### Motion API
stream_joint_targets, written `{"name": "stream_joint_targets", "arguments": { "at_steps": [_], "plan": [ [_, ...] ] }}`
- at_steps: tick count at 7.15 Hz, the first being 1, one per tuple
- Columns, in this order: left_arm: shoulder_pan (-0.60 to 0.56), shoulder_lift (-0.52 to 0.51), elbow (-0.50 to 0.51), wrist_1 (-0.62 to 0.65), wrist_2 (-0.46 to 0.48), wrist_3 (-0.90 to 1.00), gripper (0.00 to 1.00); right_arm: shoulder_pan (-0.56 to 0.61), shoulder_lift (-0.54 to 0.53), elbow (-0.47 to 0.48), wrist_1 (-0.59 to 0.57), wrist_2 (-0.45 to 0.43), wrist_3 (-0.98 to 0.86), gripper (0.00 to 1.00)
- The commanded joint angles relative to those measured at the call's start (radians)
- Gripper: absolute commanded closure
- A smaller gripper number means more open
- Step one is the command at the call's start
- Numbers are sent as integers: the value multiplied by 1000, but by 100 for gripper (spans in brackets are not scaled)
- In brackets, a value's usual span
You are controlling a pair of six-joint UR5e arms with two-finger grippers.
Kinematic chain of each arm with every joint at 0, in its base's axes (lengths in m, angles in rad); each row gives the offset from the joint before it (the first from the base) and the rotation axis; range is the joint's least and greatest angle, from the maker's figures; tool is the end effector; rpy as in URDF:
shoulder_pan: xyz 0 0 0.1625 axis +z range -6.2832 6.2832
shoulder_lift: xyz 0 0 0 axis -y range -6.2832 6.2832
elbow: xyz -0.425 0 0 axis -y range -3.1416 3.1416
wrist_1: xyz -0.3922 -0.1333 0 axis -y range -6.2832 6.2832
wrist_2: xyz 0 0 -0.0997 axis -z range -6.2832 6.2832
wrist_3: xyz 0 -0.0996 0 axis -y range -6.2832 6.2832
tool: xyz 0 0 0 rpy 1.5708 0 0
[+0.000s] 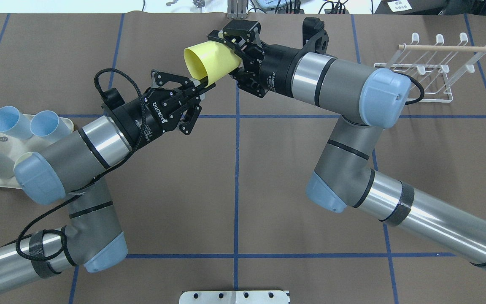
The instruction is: Transfer IKEA cup to right arm and place on rack
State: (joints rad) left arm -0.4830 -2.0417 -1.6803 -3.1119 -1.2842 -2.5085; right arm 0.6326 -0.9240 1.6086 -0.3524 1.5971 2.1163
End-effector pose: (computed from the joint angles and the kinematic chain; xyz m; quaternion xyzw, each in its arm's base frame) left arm 0.4121 -0.3984 0.1912 -0.1268 0.8573 -0.4096 0.2851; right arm -0.4240 -0.4729 0.1269 0.0278 -0.8138 0.3136 0.4885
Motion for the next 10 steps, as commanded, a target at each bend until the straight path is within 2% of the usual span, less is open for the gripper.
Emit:
{"name": "stream_joint_targets", "arguments": {
  "at_steps": [1,3,4,5,6,8,10],
  "plan": [
    [-5,6,-10,-4,-7,2,0,16,-1,-4,4,1,2,100],
    [-11,11,-10,-11,-14,10,0,68,-10,-4,3,3,-1,100],
    [-11,12,-10,-11,-15,63,0,141,-21,-4,1,13,-9,100],
    [-11,14,-7,4,-17,126,0,213,-62,-1,-3,48,-82,100],
    [-11,18,-1,18,-15,228,0,252,-88,-7,-32,61,-236,100],
    [-14,20,-19,161,-15,414,0,330,-117,19,-220,60,-495,100],
    [-14,58,-80,379,-15,601,0,424,-183,19,-328,28,-742,100]
  ]
}}
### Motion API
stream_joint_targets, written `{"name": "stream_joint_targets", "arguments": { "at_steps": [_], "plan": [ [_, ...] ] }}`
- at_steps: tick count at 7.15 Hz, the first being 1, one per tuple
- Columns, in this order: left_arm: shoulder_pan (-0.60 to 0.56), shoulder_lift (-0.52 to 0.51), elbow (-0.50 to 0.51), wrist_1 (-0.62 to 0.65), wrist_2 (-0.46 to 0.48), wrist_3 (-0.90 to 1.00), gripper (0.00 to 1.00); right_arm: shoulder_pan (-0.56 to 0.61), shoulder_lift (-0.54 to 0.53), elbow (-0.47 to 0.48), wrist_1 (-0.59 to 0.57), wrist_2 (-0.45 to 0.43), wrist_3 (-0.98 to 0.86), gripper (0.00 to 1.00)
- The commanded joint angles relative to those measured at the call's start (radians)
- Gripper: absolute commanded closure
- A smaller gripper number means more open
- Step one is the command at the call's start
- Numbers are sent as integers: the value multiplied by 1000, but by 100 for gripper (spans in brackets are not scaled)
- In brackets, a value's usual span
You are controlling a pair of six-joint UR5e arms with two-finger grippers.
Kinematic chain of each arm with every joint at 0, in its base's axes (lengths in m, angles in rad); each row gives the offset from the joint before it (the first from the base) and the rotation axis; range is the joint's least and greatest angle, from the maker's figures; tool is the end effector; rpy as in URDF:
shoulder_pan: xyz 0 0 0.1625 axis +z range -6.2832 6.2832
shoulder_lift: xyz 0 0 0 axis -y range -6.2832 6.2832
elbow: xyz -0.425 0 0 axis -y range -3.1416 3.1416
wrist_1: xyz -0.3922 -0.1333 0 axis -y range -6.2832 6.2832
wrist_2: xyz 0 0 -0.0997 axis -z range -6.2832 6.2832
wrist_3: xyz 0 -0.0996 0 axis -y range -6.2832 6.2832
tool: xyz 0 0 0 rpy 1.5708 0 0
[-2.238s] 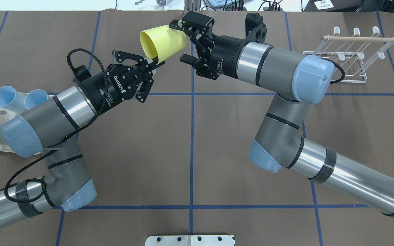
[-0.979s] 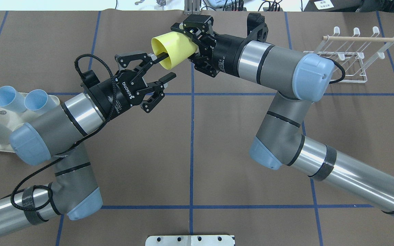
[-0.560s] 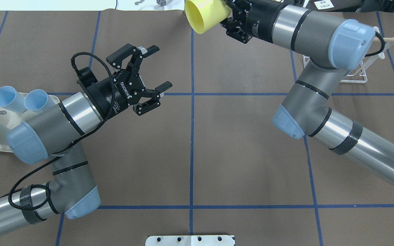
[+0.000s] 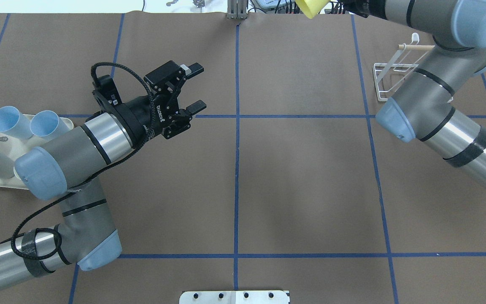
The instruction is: Transfer IKEA cup to right arm and place on rack
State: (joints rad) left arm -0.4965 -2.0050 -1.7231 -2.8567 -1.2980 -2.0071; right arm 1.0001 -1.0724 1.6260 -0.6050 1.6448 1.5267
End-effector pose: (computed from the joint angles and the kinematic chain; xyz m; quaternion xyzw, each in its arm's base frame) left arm 0.4226 -0.4111 0.2073 0.1046 0.7950 -0.3619 0.4754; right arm -0.2404 -0.6075 0.2351 0.3200 -0.6099 0.3107 0.6551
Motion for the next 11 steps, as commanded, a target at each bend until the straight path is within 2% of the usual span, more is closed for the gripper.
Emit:
{"name": "stream_joint_targets", "arguments": {
  "at_steps": [1,2,3,4,7,9,11],
  "plan": [
    [-1,41,-68,225,0,140,0,84,-72,12,-131,-51,-251,100],
    [-1,45,-114,326,-1,207,0,83,-154,23,-133,-153,-361,100],
    [-4,46,-153,406,-35,226,0,81,-243,64,-133,-198,-473,100],
    [-14,46,-164,448,-58,226,0,72,-279,84,-133,-226,-488,100],
    [-14,46,-162,451,-72,226,0,60,-430,90,-119,-359,-632,100],
    [-14,46,-156,450,-72,226,0,61,-503,106,-118,-368,-645,100],
    [-14,46,-156,450,-73,228,0,-7,-512,97,-104,-449,-642,100]
  ]
}}
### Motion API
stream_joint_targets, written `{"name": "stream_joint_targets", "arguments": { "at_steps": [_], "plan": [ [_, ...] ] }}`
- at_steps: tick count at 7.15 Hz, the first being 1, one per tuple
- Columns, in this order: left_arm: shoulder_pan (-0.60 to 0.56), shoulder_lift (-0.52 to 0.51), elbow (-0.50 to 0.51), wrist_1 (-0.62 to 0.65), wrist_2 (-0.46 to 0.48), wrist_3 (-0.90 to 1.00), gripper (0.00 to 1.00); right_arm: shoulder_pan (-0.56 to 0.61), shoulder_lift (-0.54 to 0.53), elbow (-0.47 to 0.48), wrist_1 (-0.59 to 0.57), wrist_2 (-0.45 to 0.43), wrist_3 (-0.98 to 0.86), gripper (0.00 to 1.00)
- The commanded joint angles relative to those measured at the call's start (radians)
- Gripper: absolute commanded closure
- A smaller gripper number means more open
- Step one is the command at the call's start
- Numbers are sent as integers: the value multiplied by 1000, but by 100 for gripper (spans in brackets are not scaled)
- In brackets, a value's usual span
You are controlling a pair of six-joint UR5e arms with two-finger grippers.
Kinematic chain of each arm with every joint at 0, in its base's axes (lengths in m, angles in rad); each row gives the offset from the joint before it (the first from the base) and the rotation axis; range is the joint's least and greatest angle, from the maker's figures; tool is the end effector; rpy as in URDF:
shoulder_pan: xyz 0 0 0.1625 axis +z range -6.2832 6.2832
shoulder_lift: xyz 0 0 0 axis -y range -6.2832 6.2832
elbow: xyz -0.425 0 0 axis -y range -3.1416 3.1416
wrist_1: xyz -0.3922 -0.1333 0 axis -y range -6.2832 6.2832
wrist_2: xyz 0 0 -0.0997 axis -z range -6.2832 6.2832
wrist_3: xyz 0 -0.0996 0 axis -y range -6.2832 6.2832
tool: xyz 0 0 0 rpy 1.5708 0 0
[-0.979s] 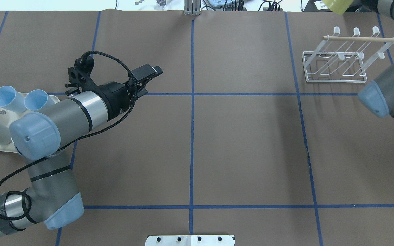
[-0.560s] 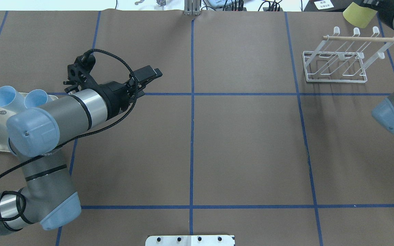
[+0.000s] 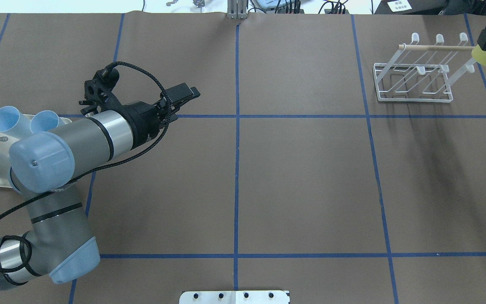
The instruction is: Transfer IKEA cup to right arm and place on rack
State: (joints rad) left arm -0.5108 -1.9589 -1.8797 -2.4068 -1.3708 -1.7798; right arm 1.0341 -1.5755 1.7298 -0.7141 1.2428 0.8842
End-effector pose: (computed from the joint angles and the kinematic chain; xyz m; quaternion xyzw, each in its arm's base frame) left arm 0.4162 -0.4087 0.2082 0.1748 0.6715 -0.3172 0.6464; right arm -0.1229 -0.5301 0.4928 0.4553 -0.2033 0.2271 0.8365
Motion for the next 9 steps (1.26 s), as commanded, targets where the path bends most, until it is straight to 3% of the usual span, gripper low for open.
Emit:
{"name": "stream_joint_targets", "arguments": {
  "at_steps": [1,9],
  "plan": [
    [0,3,1,0,-1,-1,0,-63,-9,-15,5,-72,1,100],
    [6,17,1,0,-2,-1,0,-63,12,-65,5,-66,-5,100]
  ]
}}
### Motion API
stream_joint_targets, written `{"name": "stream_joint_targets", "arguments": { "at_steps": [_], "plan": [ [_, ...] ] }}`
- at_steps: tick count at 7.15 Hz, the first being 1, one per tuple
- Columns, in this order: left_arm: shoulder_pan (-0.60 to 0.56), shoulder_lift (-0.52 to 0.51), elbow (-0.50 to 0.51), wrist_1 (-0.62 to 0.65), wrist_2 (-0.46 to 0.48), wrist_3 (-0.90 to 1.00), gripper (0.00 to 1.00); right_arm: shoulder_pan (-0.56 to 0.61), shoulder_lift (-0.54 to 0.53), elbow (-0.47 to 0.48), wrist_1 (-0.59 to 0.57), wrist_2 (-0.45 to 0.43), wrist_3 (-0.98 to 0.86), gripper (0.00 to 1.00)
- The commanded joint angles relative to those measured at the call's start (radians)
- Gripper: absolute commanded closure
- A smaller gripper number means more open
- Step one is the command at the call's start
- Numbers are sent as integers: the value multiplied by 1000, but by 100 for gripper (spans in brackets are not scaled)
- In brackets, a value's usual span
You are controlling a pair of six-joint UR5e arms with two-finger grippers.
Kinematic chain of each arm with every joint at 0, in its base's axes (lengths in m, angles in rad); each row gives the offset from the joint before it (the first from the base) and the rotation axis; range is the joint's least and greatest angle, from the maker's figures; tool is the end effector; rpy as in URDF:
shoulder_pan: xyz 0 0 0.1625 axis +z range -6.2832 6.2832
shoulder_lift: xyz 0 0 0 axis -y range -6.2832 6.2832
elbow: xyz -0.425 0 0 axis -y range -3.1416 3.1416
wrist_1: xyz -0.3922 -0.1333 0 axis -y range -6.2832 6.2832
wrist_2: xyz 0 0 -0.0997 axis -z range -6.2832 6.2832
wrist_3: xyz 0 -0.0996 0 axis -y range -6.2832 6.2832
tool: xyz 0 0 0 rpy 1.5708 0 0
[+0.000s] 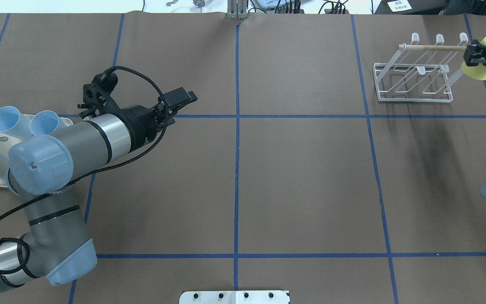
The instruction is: Transfer IKEA cup to right arm and place on rack
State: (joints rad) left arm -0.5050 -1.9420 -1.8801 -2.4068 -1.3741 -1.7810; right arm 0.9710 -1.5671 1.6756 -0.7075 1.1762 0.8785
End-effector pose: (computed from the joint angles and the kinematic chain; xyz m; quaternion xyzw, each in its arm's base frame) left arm 0.4179 -0.4056 0.2175 0.1710 0.6664 -0.3162 0.6532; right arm -0.1539 -0.5291 0.5145 0.4552 -0.1804 0.2111 0.8460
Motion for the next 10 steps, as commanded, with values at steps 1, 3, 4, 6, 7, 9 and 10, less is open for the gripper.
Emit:
{"name": "stream_joint_targets", "arguments": {
  "at_steps": [1,3,4,6,7,9,10],
  "plan": [
    [2,0,1,0,1,0,0,0,22,-29,0,3,0,100],
    [5,0,6,0,1,0,0,0,36,-48,0,3,0,100],
    [5,0,7,0,1,0,0,0,36,-50,0,3,2,100],
    [6,0,7,0,1,-2,0,0,35,-56,2,0,0,100],
    [8,0,9,-1,3,-2,0,0,35,-74,8,0,2,100],
    [8,2,9,-1,3,-2,0,0,35,-79,8,0,2,100],
    [8,2,9,0,3,-2,0,0,35,-83,6,0,2,93]
  ]
}}
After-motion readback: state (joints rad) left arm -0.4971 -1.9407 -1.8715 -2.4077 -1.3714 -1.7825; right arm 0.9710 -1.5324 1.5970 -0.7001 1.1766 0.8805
